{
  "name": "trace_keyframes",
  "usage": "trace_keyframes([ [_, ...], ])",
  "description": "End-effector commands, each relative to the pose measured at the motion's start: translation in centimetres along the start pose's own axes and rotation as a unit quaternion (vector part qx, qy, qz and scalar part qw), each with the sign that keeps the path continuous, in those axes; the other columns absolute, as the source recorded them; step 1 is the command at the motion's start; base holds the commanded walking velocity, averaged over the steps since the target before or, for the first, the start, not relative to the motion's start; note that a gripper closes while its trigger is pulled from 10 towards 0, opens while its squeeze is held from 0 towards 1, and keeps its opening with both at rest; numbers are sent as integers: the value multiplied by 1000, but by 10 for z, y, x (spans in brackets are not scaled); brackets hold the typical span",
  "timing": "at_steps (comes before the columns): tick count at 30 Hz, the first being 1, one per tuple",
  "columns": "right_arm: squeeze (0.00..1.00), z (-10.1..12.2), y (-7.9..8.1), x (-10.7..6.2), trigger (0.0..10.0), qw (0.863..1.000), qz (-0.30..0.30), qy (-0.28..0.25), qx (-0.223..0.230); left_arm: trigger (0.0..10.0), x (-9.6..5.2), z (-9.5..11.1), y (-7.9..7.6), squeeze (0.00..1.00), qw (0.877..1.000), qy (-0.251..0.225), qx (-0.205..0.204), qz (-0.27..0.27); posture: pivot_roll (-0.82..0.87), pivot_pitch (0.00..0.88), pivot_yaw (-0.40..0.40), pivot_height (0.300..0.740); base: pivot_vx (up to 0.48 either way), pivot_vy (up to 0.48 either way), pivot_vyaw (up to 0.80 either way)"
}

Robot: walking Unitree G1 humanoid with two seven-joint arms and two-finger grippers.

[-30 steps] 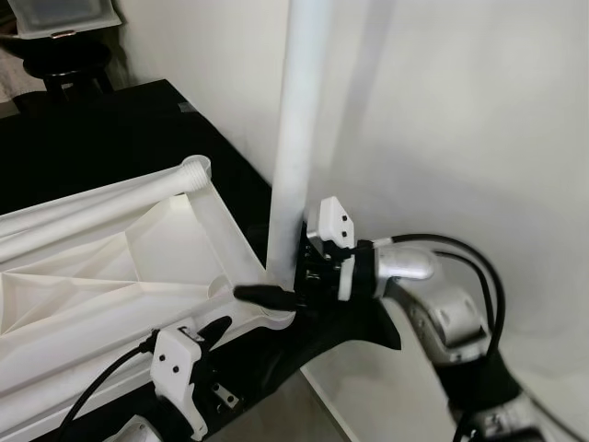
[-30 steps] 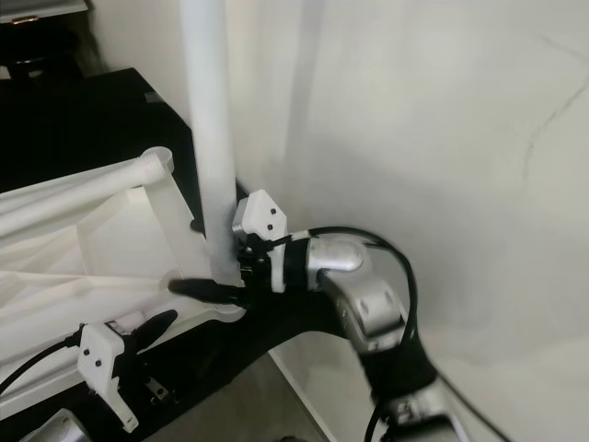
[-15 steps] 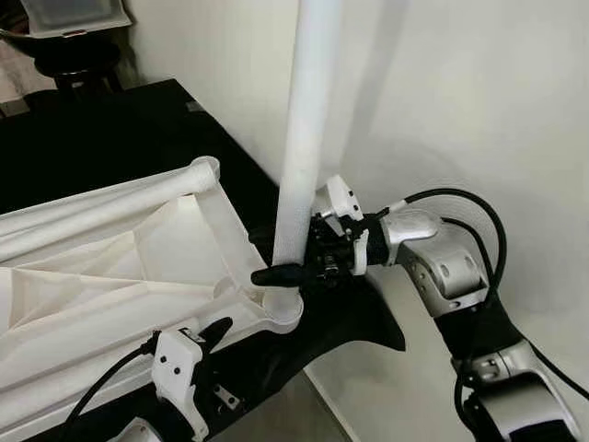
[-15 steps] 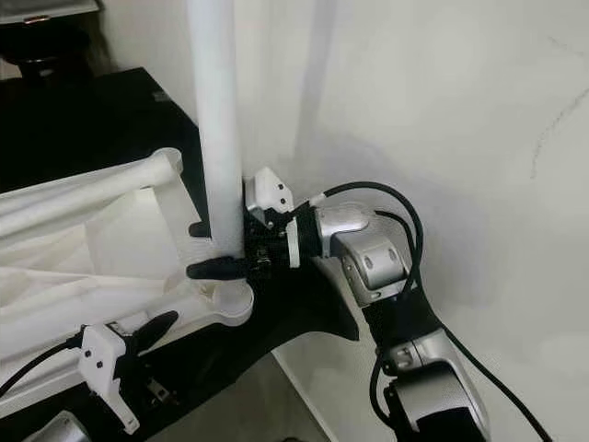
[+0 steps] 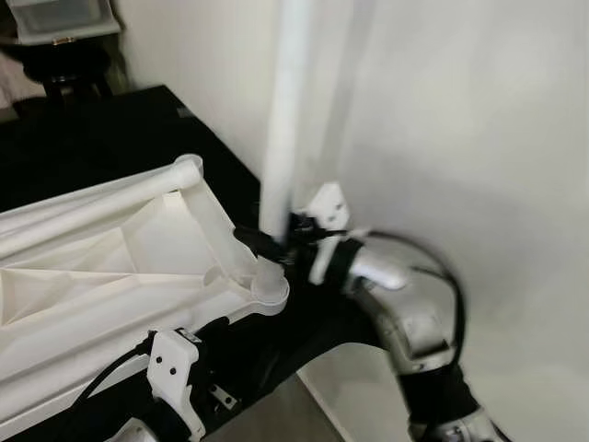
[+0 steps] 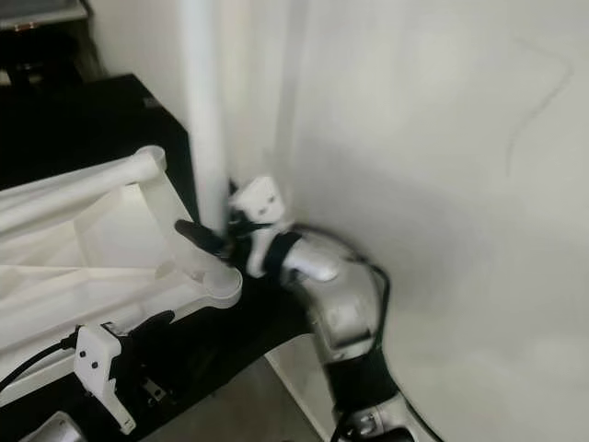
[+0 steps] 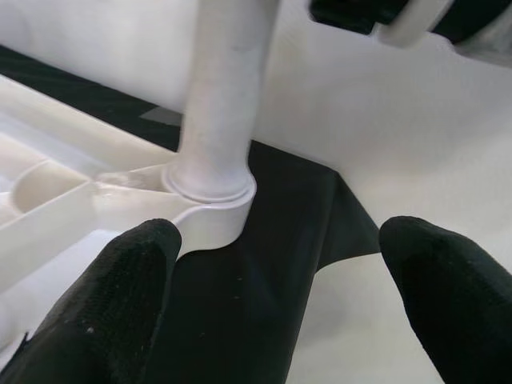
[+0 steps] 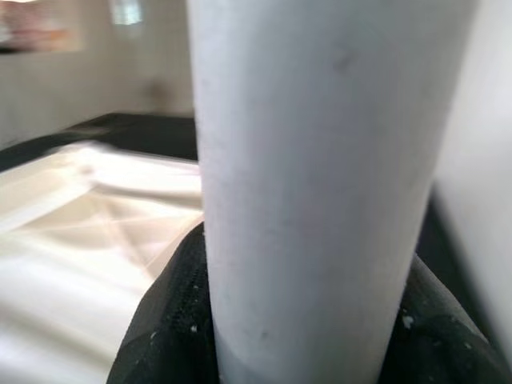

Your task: Building children table

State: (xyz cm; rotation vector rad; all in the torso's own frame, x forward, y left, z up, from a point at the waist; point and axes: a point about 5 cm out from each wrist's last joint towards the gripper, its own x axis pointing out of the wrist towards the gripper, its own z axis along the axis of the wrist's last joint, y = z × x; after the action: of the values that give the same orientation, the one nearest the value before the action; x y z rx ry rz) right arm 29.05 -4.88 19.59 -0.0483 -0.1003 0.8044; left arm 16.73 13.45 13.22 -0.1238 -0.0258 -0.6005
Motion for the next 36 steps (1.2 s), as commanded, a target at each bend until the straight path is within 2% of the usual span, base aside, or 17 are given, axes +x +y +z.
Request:
trace_keyframes([
  [1, 0, -32, 12, -4, 0, 996, 6, 85, 14, 10000, -1, -3, 3, 0, 1000, 9, -1, 0, -232, 125, -54, 740, 0, 0, 0],
  [6, 0, -26, 17, 5, 0, 997, 46, 66, 10, 10000, 1, -5, 5, 0, 1000, 11, 0, -2, -224, 105, -63, 740, 0, 0, 0],
  [7, 0, -25, 16, 7, 588, 997, 50, 64, 12, 10000, 1, -5, 5, 0, 1000, 11, 1, -2, -224, 105, -63, 740, 0, 0, 0],
  [8, 0, -22, 18, 9, 10000, 995, 75, 57, 18, 10000, 1, -6, 6, 0, 1000, 11, 3, 2, -210, 93, -65, 740, 0, 0, 0],
  [10, 0, -14, 23, 12, 10000, 991, 121, 38, 36, 10000, 1, -7, 7, 0, 1000, 11, 5, 8, -202, 75, -63, 740, 0, 0, 0],
  [11, 1000, -10, 25, 11, 10000, 988, 148, 31, 43, 10000, 1, -8, 8, 0, 1000, 12, 5, 10, -202, 65, -64, 740, 0, 0, 0],
  [12, 1000, -10, 25, 11, 10000, 988, 148, 31, 43, 10000, 1, -8, 8, 0, 1000, 12, 5, 10, -202, 65, -64, 740, 0, 0, 0],
  [14, 1000, -1, 24, 10, 10000, 977, 209, 13, 40, 10000, 2, -10, 8, 0, 1000, 13, 5, 8, -201, 52, -66, 740, 0, 0, 0],
  [18, 1000, 6, 19, 9, 10000, 970, 239, 2, 30, 10000, 2, -10, 8, 0, 1000, 13, 5, 7, -204, 52, -64, 740, 0, 0, 0],
  [19, 1000, 13, 14, 7, 10000, 958, 286, -8, 1, 10000, 3, -10, 8, 0, 1000, 13, 5, 5, -208, 60, -60, 740, 0, 0, 0],
  [20, 1000, 13, 14, 7, 10000, 958, 286, -8, 1, 10000, 3, -10, 8, 0, 1000, 13, 5, 5, -208, 60, -60, 740, 0, 0, 0],
  [22, 1000, 21, 5, 3, 10000, 933, 357, -8, -40, 10000, 3, -10, 8, 0, 1000, 13, 5, 4, -204, 61, -60, 740, 0, 0, 0],
  [25, 965, 24, 1, 3, 10000, 923, 381, -3, -52, 10000, 3, -10, 8, 0, 1000, 13, 5, 5, -203, 61, -59, 740, 0, 0, 0],
  [26, 0, 26, -3, 2, 10000, 913, 403, 1, -58, 10000, 3, -10, 8, 0, 1000, 12, 5, 5, -205, 65, -60, 740, 0, 0, 0],
  [27, 0, 26, -3, 2, 10000, 913, 403, 1, -58, 10000, 3, -10, 8, 0, 1000, 12, 5, 5, -205, 65, -60, 740, 0, 0, 0],
  [30, 0, 34, -19, 5, 10000, 895, 439, 16, -71, 10000, 2, -9, 6, 0, 1000, 10, 4, 6, -204, 72, -59, 740, 0, 0, 0],
  [36, 0, 41, -32, 11, 10000, 891, 447, 23, -71, 10000, 1, -8, 5, 0, 1000, 10, 4, 5, -208, 91, -61, 740, 0, 0, 0],
])
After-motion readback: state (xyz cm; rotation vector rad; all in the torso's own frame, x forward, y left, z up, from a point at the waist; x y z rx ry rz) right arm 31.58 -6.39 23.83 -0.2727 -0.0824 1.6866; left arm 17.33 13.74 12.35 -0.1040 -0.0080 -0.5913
